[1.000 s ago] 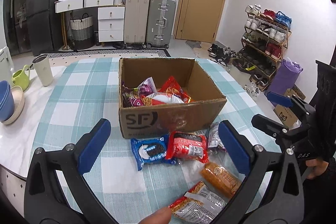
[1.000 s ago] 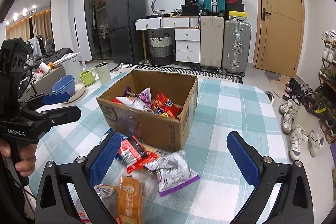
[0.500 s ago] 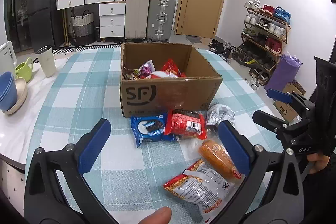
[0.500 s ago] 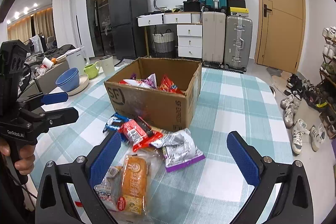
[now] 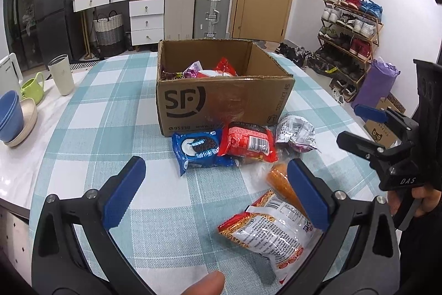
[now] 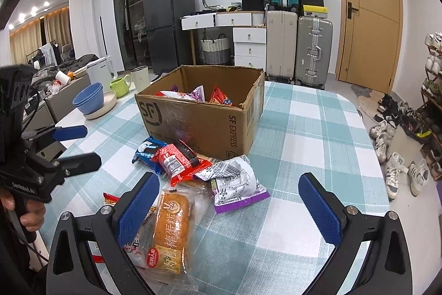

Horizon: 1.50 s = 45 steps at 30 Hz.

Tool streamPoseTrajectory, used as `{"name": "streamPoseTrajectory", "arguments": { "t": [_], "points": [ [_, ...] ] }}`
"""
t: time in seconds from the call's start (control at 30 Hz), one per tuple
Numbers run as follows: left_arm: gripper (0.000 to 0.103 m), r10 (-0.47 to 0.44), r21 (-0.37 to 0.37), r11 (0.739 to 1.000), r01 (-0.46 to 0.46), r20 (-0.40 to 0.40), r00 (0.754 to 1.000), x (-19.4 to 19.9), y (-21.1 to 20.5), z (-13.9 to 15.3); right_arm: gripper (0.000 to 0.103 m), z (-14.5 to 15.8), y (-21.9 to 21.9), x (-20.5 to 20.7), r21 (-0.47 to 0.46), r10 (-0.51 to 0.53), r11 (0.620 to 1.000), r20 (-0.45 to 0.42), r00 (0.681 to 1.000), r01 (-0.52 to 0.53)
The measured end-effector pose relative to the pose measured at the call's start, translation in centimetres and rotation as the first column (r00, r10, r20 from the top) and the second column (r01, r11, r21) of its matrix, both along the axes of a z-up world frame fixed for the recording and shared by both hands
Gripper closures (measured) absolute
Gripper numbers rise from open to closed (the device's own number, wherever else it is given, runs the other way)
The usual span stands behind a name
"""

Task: Organize snacks
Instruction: 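Withdraw both tools from the box toward the remaining snacks, then close right tool on orange bread loaf while left tool approaches white-red chip bag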

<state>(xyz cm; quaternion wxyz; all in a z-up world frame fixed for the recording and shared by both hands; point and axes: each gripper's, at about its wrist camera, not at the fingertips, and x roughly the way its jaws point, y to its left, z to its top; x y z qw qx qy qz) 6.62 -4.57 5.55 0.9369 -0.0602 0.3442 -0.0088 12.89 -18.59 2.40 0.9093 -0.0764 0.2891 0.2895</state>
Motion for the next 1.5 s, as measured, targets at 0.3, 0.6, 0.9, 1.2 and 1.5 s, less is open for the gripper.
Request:
{"name": "streamPoseTrajectory", "arguments": {
  "t": [0.3,0.6,0.9,1.2,1.5],
  "points": [
    [0.001,-0.002,-0.019,1.0,0.001,-0.037,0.999,0.0,0.4,-2.3,0.001,-0.6,0.6,-0.1,-0.025,0.016,1.0,-0.013,1.0,-0.016],
    [0.001,-0.03,-0.045,0.999,0.026,-0.09,0.996,0.2,1.0,-4.0,0.001,-3.1,2.0,0.3,-0.082,0.049,0.995,-0.097,0.994,-0.057],
    [0.001,-0.062,-0.057,0.997,0.055,-0.13,0.99,-0.3,0.8,-5.4,0.001,-5.6,3.4,0.5,-0.126,0.089,0.985,-0.193,0.977,-0.114],
    [0.001,-0.125,-0.054,0.991,0.119,-0.14,0.982,-0.5,-0.5,-5.6,0.001,-7.5,4.7,0.3,-0.178,0.088,0.975,-0.242,0.966,-0.133],
    [0.001,-0.196,-0.056,0.98,0.189,-0.16,0.967,-0.4,-2.3,-6.5,0.004,-7.8,4.2,0.6,-0.191,0.085,0.972,-0.249,0.965,-0.135]
  ]
}}
